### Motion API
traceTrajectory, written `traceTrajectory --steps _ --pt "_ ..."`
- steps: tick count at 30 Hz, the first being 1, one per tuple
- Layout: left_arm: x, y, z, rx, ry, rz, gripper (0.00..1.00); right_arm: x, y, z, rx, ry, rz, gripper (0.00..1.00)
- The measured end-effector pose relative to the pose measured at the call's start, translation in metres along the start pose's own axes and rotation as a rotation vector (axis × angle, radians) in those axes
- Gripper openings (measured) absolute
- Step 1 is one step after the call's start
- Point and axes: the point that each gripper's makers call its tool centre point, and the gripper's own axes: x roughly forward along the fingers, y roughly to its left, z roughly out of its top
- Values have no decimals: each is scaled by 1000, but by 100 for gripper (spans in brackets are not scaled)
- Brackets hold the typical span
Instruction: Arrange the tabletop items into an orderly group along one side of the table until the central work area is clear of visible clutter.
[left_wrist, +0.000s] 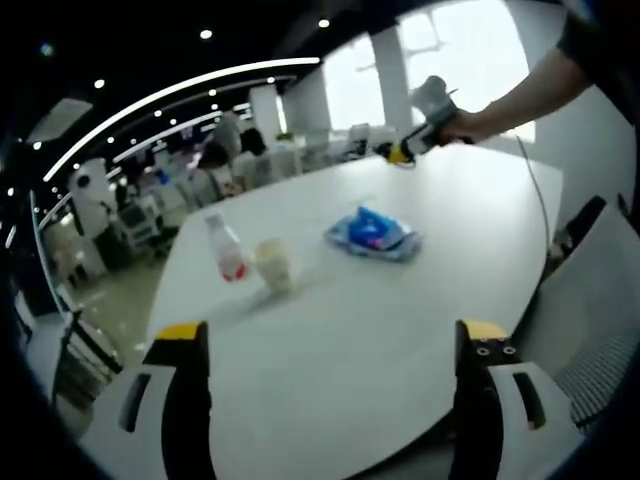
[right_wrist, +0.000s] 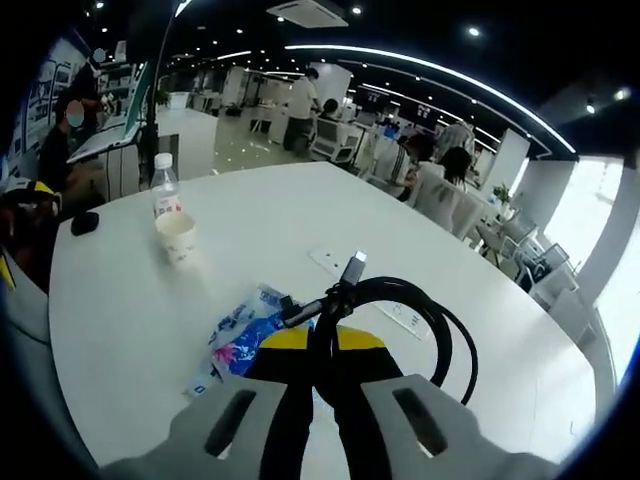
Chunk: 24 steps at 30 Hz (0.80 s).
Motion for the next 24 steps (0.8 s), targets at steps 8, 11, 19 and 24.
traceTrajectory --steps 8,11,19,24 --pt "0 1 0 1 -3 2 100 -2 -5 -15 10 22 -10 4" --pt "0 0 0 -2 -2 -3 100 -1 -6 -21 15 31 -12 4" --pt "0 0 -1 -1 4 -6 100 3 -8 -42 29 64 -16 4" --pt "1 -1 -2 -3 10 -9 99 4 -9 -53 33 83 -17 4"
